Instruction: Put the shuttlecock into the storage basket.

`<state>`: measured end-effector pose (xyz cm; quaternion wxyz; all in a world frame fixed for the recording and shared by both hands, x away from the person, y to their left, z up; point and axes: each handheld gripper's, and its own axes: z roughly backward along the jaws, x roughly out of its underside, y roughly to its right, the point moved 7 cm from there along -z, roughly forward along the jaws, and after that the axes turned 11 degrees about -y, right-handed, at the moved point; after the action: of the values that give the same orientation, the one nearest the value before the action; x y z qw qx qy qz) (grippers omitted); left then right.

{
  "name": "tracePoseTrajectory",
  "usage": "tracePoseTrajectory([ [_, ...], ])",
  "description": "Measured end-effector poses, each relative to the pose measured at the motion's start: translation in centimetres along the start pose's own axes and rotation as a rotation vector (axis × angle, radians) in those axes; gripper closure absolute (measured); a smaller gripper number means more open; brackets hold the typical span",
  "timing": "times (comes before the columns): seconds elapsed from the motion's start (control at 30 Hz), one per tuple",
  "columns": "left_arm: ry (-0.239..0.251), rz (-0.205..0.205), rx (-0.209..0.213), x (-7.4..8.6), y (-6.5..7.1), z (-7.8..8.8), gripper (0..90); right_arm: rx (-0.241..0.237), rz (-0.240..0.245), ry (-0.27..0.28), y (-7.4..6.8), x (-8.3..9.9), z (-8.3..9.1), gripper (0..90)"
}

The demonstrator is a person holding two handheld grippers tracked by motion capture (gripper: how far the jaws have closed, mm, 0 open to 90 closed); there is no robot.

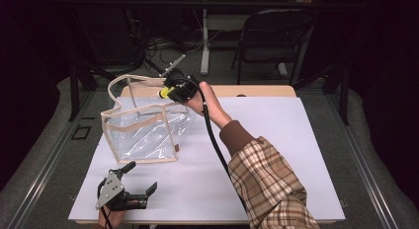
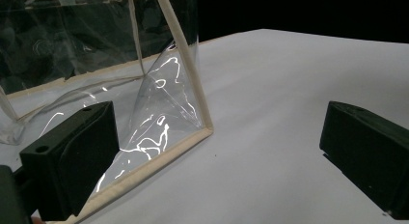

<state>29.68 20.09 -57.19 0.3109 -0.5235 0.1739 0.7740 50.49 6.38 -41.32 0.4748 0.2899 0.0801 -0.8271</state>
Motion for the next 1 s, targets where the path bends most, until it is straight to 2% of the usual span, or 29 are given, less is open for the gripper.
tracePoseTrajectory([
  [0.37,0.0,0.002,0.001,0.0,0.0,0.0,0.2,0.01,-0.009,-0.01,0.3,-0.1,-0.1,89.8],
  [0.47,0.002,0.003,0.002,0.0,0.0,0.0,0.2,0.012,-0.016,-0.005,0.4,-0.1,-0.1,86.8],
  [0.5,0.001,0.003,0.001,0.0,0.0,0.0,0.2,0.013,-0.026,0.0,0.4,-0.2,-0.1,80.8],
  [0.63,0.001,0.004,0.001,0.0,0.0,0.0,0.2,0.012,-0.047,0.021,0.6,-0.2,0.3,69.8],
  [1.0,0.0,0.001,-0.001,-0.1,0.0,-0.1,0.2,-0.026,-0.054,0.059,0.5,0.7,1.7,36.9],
])
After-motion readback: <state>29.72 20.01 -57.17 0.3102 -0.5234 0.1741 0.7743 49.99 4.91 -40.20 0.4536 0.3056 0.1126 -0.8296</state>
